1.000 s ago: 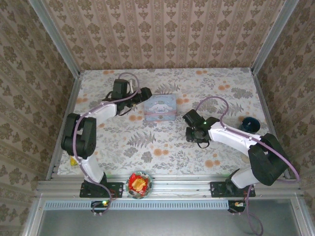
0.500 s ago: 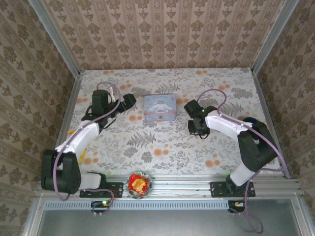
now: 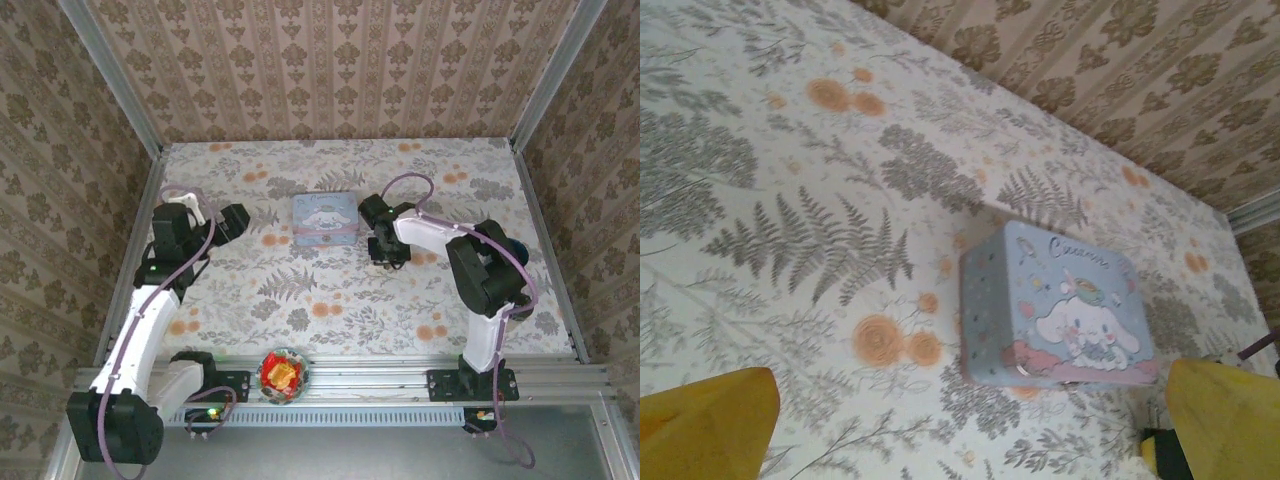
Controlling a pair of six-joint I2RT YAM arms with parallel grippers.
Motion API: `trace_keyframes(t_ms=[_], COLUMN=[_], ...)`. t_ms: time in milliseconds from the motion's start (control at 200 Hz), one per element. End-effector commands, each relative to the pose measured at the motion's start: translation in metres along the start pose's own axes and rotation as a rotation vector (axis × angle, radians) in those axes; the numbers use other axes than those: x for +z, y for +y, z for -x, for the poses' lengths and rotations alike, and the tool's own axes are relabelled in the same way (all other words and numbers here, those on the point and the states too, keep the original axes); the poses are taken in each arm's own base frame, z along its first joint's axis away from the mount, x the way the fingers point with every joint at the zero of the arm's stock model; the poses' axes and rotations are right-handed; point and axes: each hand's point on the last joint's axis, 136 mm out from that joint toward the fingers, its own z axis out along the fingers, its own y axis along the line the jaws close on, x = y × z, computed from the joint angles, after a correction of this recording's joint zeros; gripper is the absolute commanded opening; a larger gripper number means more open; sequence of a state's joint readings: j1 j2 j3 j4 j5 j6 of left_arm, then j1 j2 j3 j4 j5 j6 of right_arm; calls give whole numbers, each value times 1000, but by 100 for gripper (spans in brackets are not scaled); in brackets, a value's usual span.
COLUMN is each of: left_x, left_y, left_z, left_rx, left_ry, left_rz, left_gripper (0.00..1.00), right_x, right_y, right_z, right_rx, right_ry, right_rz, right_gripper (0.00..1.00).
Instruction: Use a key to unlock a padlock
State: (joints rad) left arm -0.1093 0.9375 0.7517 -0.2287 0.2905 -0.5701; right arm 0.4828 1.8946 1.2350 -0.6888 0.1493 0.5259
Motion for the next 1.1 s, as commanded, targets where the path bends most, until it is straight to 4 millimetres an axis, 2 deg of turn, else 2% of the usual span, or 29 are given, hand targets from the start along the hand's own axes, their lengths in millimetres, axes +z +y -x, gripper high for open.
trace_keyframes(t_ms=[0, 180, 290, 645, 795, 830, 940, 1020, 1030, 1045, 1055, 1095], left_x=[-6, -13, -19, -45, -61, -65, -75, -78, -79, -79, -79, -78], left_y=[17, 28, 35, 42, 53, 55, 62, 66, 67, 68, 69, 71], left_z=[-14, -20, -20, -5, 0, 0, 5, 8, 8, 8, 8, 9], left_rx=[14, 20, 24, 48, 62, 64, 53, 51, 52, 50, 50, 50], left_ry=[43, 65, 64, -47, -119, -139, -218, -277, -283, -293, -299, -325], left_rz=[58, 99, 134, 214, 284, 296, 329, 339, 340, 343, 343, 343], left_gripper=[100, 100, 100, 100, 100, 100, 100, 100, 100, 100, 100, 100], right_x=[2, -5, -18, -93, -119, -129, -143, -153, -153, -157, -158, -161], right_y=[-3, -6, -12, -32, -53, -59, -77, -88, -89, -91, -92, -97], right_z=[0, -1, 0, 8, 6, 5, 1, -2, -2, -2, -2, -3], right_rx=[-2, 6, 8, 56, 87, 99, 126, 141, 141, 145, 144, 151], right_ry=[27, 15, -11, -218, -326, -370, -460, -532, -538, -557, -565, -600], right_rz=[-13, -9, -15, 41, 41, 47, 34, 28, 25, 28, 27, 23], right_gripper=[28, 48, 52, 55, 63, 64, 69, 81, 85, 96, 99, 100])
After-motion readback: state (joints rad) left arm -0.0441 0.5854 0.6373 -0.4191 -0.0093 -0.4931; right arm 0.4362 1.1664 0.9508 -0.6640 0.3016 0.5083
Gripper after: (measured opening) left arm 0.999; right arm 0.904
